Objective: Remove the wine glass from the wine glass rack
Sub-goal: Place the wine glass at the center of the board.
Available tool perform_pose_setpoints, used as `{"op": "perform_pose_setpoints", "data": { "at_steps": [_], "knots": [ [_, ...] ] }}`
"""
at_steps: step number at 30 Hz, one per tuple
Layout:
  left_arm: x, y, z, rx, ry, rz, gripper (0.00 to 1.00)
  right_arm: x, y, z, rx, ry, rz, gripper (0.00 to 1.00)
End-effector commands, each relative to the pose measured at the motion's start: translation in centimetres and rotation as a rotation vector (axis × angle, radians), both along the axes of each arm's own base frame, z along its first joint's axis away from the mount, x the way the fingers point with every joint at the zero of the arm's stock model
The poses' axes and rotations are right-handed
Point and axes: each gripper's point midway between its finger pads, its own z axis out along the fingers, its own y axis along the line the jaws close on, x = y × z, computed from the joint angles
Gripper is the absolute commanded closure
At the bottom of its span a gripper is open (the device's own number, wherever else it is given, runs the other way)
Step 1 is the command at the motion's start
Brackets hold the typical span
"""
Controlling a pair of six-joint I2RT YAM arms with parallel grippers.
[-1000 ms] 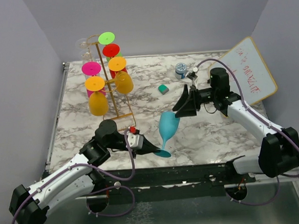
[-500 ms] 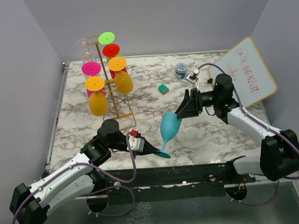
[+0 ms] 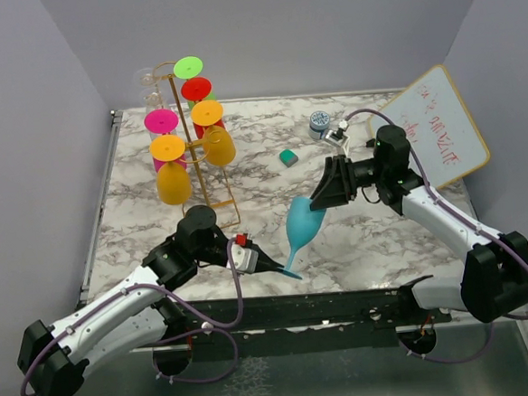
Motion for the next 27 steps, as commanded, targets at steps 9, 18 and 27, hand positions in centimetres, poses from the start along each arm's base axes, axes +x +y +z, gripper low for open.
{"op": "perform_pose_setpoints", "data": {
  "at_steps": [9,18,27],
  "knots": [
    [1.3,0.9,-2.1,0.118,-0.023,0.083,1.00,-1.3,0.2,-0.1,-0.011,0.024,0.073,0.79],
    [1.7,1.0,-3.0,0.154,-0.005,0.114,1.00,-1.7,0.9,0.0,-0.009,0.016,0.107,0.99],
    [2.1,1.2,-3.6,0.190,0.019,0.143,0.84,-1.6,1.0,-0.1,-0.005,-0.016,0.080,1.00]
  ]
}}
